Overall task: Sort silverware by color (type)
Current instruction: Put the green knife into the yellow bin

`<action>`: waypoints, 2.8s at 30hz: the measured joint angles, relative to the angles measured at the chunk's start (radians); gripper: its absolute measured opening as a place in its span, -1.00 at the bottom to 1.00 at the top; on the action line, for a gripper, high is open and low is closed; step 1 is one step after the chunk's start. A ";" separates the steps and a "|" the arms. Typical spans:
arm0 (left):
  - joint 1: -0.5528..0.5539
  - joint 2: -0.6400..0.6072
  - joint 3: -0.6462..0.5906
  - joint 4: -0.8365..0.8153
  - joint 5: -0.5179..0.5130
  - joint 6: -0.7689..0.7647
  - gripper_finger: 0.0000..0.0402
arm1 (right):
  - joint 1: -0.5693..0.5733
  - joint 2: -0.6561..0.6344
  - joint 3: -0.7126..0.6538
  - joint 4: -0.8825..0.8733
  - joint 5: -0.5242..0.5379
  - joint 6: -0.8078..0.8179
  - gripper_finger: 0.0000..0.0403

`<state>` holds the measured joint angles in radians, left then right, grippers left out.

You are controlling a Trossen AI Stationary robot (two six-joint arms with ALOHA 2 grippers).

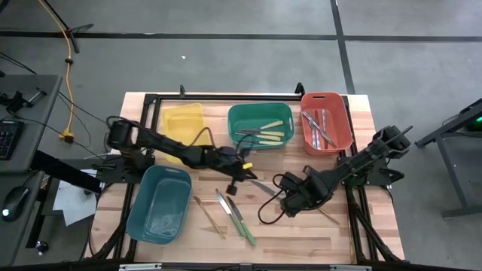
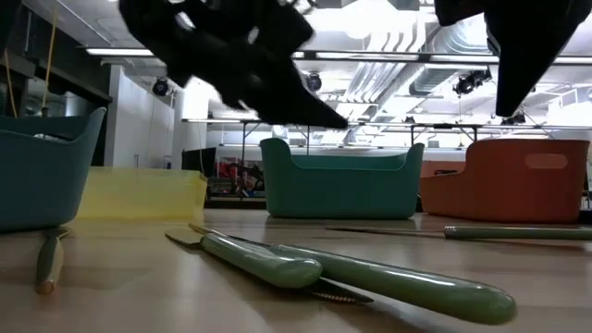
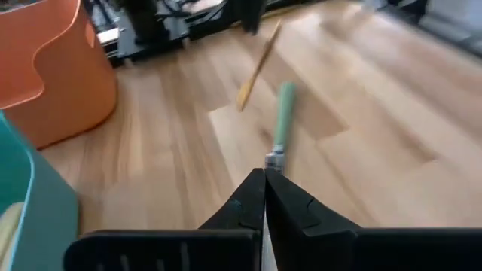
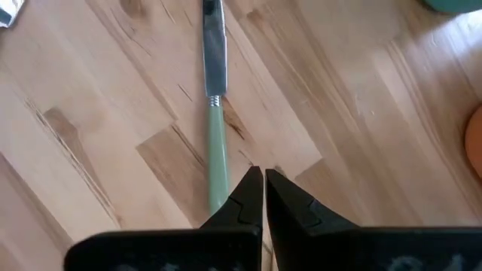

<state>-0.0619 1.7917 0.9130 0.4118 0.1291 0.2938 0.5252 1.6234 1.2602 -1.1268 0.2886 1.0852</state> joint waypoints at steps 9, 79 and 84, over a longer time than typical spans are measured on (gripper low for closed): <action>0.016 0.184 0.082 -0.003 -0.008 0.026 -1.00 | 0.006 0.000 0.000 -0.002 -0.002 0.014 -1.00; 0.051 0.357 0.112 0.001 0.098 -0.028 -1.00 | 0.023 0.083 -0.368 0.440 -0.231 -0.118 -0.34; 0.051 0.357 0.111 0.003 0.098 -0.030 -1.00 | 0.022 0.083 -0.382 0.458 -0.252 -0.111 -0.73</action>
<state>-0.0109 2.1483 1.0245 0.4149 0.2272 0.2634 0.5472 1.7065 0.8783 -0.6686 0.0365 0.9745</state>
